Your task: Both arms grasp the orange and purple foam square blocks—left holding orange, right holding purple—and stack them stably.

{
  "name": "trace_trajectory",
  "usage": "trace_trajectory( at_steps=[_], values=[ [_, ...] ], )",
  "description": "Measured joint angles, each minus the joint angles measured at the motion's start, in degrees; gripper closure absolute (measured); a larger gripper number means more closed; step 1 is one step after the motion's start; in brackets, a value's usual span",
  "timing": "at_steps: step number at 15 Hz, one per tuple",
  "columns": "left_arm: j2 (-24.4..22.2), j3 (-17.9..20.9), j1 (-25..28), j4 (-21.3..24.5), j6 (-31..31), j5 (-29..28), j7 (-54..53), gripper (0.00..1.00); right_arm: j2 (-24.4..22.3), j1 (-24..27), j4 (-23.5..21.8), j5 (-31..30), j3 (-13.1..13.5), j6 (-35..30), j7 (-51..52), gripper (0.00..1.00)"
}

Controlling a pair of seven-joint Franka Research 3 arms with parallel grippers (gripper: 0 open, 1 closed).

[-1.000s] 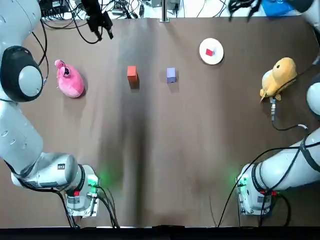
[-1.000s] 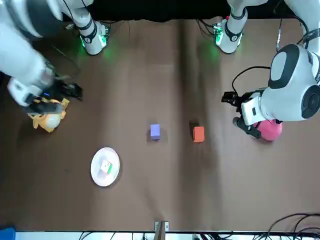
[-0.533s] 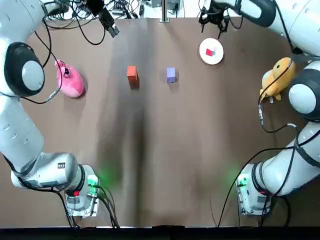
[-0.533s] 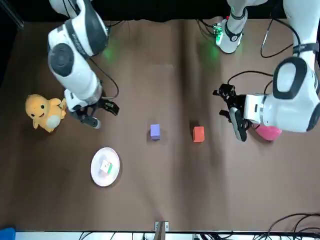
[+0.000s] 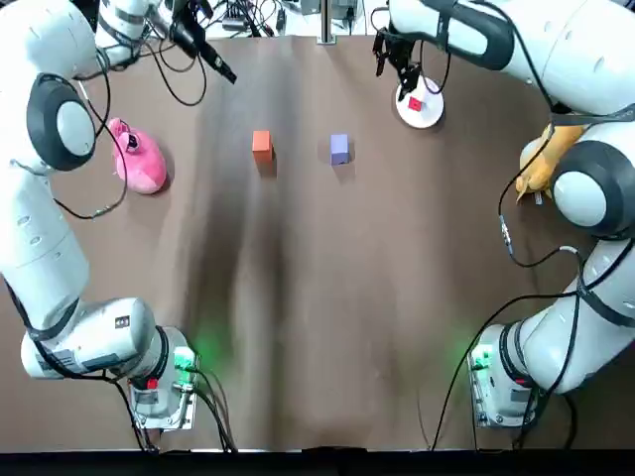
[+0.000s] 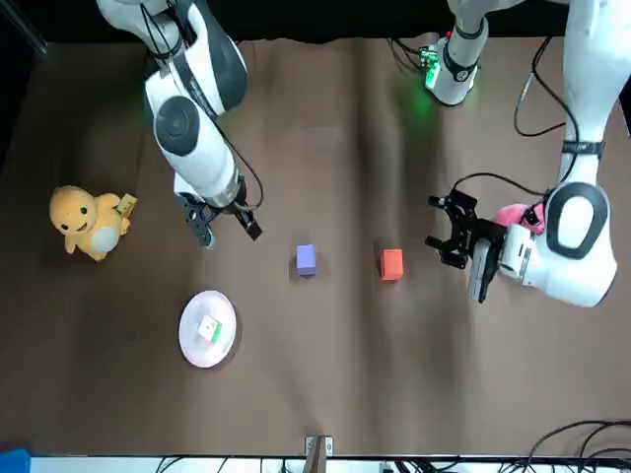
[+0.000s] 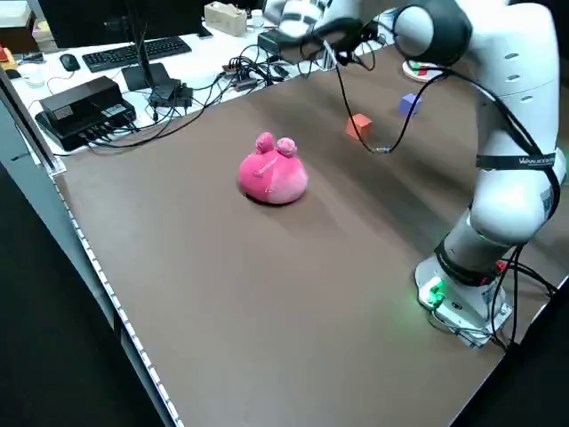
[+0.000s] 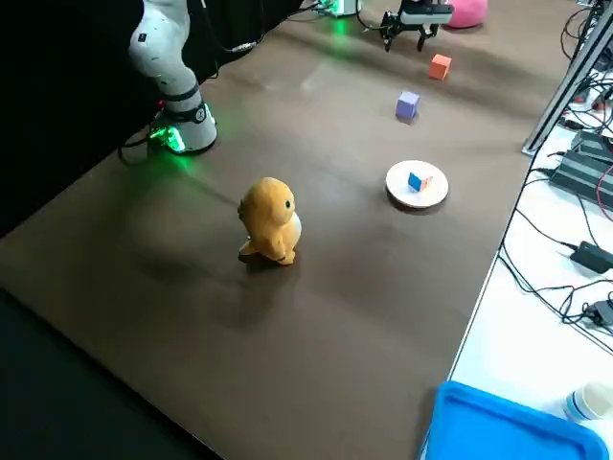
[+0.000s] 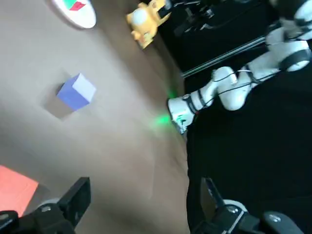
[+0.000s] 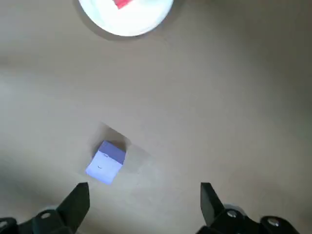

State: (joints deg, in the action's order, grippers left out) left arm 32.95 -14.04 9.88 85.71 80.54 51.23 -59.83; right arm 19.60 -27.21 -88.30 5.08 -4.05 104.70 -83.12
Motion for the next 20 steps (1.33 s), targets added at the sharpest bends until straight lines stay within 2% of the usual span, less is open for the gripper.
trace_trajectory(
  at_steps=[4,6,7,9,11,16,20],
  values=[
    [7.15,0.01,1.8,0.02,-2.17,1.83,-10.76,0.0,2.53,-1.7,-0.03,0.32,0.01,1.97,-8.71,0.0],
    [9.03,-0.07,1.76,0.1,-2.56,1.89,-13.04,0.0,3.69,-2.52,-0.09,0.34,0.01,3.38,-12.31,0.0],
    [9.89,-0.15,1.56,1.19,-2.72,1.91,-13.89,0.0,5.27,-3.62,-0.25,0.38,0.01,5.48,-17.85,0.0],
    [10.0,-0.15,1.56,3.61,-2.69,1.92,-14.09,0.0,7.26,-5.0,-0.53,0.37,0.01,11.08,-25.47,0.0],
    [10.0,-0.14,1.82,6.07,-1.17,1.94,-14.37,0.0,8.79,-6.29,-0.8,0.37,0.02,13.9,-31.56,0.0],
    [6.8,-0.22,3.7,12.62,5.05,2.63,-16.08,0.0,13.18,-7.68,-0.9,0.31,0.17,20.42,-37.06,0.0],
    [4.14,-0.24,4.2,19.05,11.37,7.3,-32.57,0.0,17.88,-7.68,0.35,0.28,0.68,21.86,-37.12,0.0]
  ],
)
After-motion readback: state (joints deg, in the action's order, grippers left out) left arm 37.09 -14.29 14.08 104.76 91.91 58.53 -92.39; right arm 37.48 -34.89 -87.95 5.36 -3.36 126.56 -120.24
